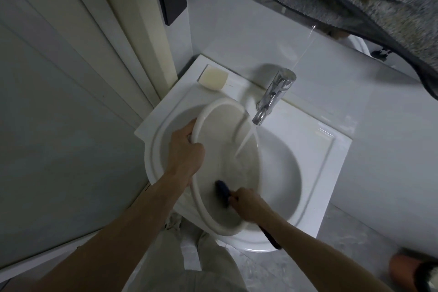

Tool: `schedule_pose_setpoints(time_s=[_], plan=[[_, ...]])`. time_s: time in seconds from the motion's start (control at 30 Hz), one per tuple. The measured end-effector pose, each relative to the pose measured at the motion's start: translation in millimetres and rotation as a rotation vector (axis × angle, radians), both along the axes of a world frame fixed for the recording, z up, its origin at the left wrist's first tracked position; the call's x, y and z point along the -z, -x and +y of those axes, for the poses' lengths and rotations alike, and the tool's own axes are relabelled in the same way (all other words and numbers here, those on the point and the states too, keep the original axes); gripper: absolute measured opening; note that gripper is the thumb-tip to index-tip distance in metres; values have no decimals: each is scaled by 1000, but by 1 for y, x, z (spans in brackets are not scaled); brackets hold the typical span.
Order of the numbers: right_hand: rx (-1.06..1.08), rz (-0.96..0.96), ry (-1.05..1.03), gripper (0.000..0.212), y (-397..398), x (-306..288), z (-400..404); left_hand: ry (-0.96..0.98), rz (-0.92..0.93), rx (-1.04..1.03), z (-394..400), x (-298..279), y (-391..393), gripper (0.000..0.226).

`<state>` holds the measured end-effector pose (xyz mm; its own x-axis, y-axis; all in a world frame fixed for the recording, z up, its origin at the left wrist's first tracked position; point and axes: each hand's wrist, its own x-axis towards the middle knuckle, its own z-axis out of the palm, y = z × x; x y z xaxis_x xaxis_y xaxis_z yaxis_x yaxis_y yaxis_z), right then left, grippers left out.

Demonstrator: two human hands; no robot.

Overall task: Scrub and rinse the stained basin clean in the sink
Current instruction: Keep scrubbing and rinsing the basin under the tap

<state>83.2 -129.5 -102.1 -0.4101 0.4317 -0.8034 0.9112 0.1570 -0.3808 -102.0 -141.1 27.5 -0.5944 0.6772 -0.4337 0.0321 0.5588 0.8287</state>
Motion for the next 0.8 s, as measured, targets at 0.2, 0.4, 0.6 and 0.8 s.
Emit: schedule_pose_setpoints(time_s=[0.2,0.4,0.6,0.8], plan=[[477,282,-216,27,60,0,31,-74,62,2,0,3,-9,57],[-89,484,-57,32,39,-39,-18,2,46,-50,-6,1,4,45],[263,-1,-75,34,12,14,18,-7,33,-39,-6,3,2,51],[466,423,-177,29,83,-17,26,-26,68,-70,-7,5,0,49]])
